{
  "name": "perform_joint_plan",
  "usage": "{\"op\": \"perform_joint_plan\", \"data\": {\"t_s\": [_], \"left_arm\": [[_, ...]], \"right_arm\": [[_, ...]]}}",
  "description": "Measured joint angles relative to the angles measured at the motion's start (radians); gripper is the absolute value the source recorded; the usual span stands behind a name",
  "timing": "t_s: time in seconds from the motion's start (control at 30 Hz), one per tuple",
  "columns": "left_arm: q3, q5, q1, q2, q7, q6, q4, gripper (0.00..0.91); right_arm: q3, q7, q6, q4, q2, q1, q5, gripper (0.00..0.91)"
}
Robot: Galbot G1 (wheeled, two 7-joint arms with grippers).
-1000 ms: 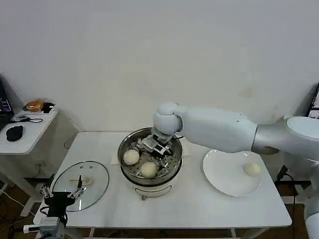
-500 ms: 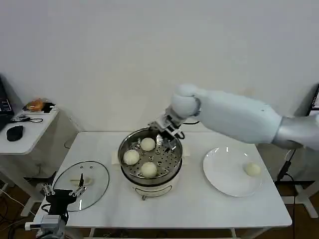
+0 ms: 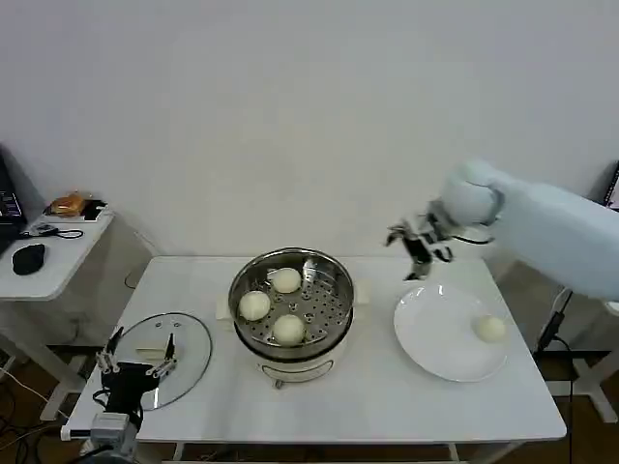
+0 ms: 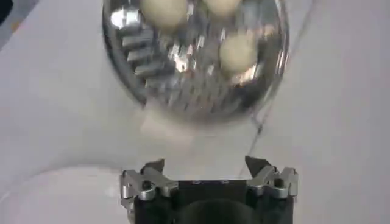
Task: Take steamed baozi put them in steamer then cover it.
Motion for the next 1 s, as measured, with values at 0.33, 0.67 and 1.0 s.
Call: {"op": "perform_joint_plan", "data": {"t_s": [0.33,0.67,1.0], "left_arm": [[0.023,0.003,-0.008,0.018,0.006,0.002,0.015,0.907],[0.036,0.008,-0.020,0.022,0.008,0.005,0.032,0.907],[0.025,0.008,-0.015,0.022,0.007,0.005,0.039,0.907]], "right_arm": [[0.127,0.006,-0.014,-0.009,-0.197,-0.191,-0.090,0.907],[0.262,0.024,-0.035,-0.042,-0.262,-0.401,-0.172,0.907],[0.364,0.043,-0.050,-0.106,-0.242,-0.533,-0.249,0.907]]}}
